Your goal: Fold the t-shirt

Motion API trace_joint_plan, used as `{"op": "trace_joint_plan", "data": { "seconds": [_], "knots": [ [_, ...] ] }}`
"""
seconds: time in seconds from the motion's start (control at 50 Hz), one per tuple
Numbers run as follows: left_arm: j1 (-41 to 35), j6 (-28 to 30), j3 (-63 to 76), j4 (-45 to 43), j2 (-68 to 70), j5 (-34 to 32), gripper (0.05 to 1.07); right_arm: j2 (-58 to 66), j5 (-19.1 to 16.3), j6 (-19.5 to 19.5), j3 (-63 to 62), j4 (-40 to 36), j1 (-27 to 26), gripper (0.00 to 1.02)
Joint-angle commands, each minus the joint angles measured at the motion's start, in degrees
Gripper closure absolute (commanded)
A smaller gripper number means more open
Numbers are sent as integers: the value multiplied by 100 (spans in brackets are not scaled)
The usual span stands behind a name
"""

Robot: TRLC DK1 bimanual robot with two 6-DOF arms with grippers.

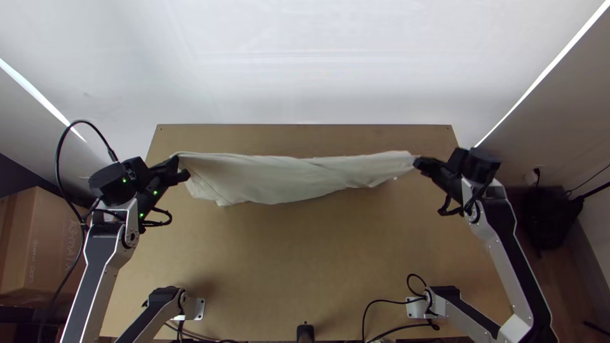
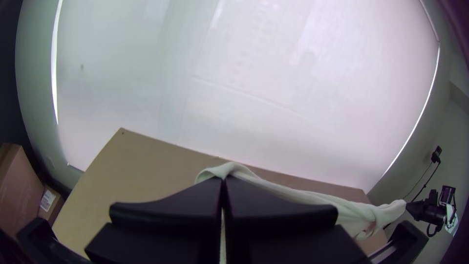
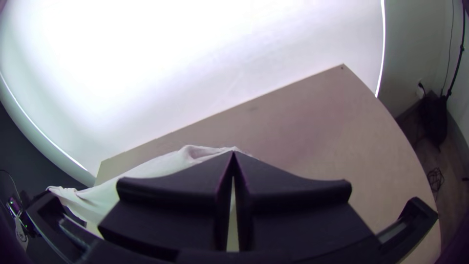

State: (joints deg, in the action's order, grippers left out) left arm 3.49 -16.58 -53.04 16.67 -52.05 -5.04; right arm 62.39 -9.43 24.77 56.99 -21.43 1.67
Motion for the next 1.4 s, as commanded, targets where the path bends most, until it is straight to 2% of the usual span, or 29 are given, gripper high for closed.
{"op": "trace_joint_plan", "data": {
  "seconds": [0.0, 0.24, 0.34, 0.54, 0.74, 1.06, 1.38],
  "knots": [
    [56, 67, -524, -348, -226, 258, 105, 405, 187, -192, 708, 227, -106, 100],
    [56, 85, -1025, -1333, -490, 275, 105, 986, 328, -342, 1815, 974, 9, 100],
    [64, 67, -1376, -1412, -587, 284, 105, 1082, 469, -474, 2264, 1220, -9, 100],
    [126, -21, -1939, -1456, -508, 328, 105, 898, 486, -500, 2791, 1704, -290, 100],
    [152, -30, -2360, -1420, 46, 346, 105, 203, 469, -561, 3055, 1704, -545, 100],
    [108, 146, -2413, -1271, 1514, 302, 105, -2099, 416, -605, 2369, 1510, -405, 100],
    [144, 49, -2580, -58, 2577, 275, 105, -3462, 407, -570, 2360, 623, -387, 100]
  ]
}}
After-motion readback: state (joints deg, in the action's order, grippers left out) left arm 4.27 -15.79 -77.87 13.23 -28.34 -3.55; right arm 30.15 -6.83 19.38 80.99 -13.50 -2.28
